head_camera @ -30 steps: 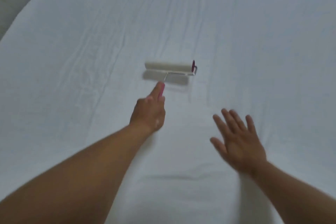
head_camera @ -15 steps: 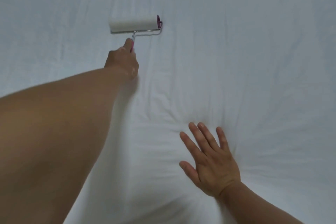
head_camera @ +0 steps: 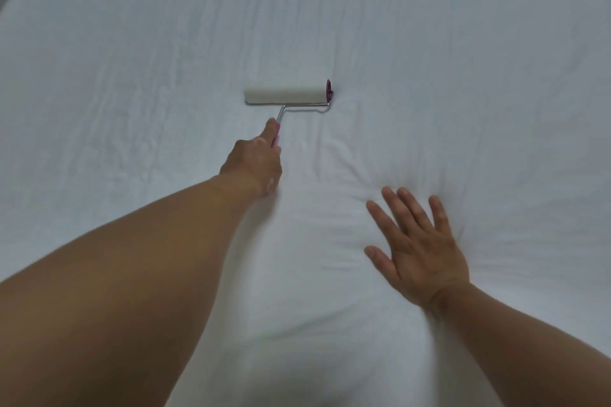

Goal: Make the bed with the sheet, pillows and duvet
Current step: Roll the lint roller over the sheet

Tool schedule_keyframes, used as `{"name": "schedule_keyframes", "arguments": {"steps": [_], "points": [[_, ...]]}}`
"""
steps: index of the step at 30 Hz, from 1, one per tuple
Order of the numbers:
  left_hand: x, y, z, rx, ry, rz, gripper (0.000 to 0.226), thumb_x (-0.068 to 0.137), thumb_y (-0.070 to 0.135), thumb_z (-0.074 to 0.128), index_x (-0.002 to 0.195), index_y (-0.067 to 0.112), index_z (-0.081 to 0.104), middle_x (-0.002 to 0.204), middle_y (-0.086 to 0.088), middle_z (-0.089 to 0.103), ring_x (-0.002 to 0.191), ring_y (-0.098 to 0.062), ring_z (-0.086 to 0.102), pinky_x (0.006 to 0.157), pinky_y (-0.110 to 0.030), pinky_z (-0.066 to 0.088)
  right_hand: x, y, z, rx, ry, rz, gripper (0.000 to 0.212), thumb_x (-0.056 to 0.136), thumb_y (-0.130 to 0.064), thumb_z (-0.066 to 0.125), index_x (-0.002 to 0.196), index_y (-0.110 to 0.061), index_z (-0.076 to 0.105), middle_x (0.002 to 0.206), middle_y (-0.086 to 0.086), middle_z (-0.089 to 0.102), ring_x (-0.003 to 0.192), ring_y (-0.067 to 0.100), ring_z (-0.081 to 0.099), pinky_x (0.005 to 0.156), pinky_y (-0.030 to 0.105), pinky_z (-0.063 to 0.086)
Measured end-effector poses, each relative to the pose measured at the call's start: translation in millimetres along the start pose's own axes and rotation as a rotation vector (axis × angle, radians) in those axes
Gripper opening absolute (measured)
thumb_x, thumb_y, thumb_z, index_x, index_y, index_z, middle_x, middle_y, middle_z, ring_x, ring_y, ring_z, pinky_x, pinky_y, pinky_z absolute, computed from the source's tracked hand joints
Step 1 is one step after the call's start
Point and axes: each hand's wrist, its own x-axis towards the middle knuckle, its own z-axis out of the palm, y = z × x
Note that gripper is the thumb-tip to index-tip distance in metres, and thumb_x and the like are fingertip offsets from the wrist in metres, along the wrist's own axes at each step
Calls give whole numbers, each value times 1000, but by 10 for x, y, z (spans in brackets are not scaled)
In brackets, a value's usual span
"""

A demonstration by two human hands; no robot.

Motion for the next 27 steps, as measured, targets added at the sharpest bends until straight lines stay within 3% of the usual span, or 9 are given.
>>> {"name": "schedule_keyframes", "arguments": {"steps": [4, 8, 17, 24, 27], "points": [[-590, -168, 212, -162, 29, -4, 55, 104, 27, 33, 156, 29, 16, 115, -22, 67, 92, -40, 66, 70, -37, 48, -45, -39, -50, -38, 23, 18, 71, 97, -67, 17, 158, -30, 20, 165, 2, 18, 152, 23, 16, 121, 56, 9], [-1239, -379, 424, -125, -26, -11, 54, 105, 30, 31, 156, 32, 12, 117, -20, 67, 98, -42, 66, 83, -46, 56, -154, -102, -80, -37, 36, 62, 73, 96, -69, 7, 158, -30, 10, 167, 1, 9, 154, 21, 6, 122, 54, 5], [-2809, -897, 930, -170, -84, -26, 51, 106, 34, 27, 154, 37, 9, 113, -19, 69, 95, -42, 66, 83, -48, 56, -951, -427, -3, 53, -63, 185, 88, 88, -79, -1, 158, -25, -6, 167, -2, -9, 153, 16, -12, 123, 49, -3], [-3893, -1213, 1360, -191, -85, -29, 51, 106, 34, 29, 153, 34, 10, 103, -17, 71, 81, -38, 66, 74, -45, 56, -1424, -609, 24, 15, -156, 218, 94, 86, -80, 1, 158, -20, -8, 167, 1, -10, 153, 18, -11, 123, 50, -2], [-4309, -1370, 1538, -74, -145, -16, 57, 106, 30, 30, 156, 30, 2, 116, -11, 69, 63, -24, 53, 55, -37, 49, -1566, -651, -12, -7, -209, 219, 95, 86, -80, 4, 158, -18, -8, 167, 2, -11, 153, 19, -11, 123, 51, -1]]}}
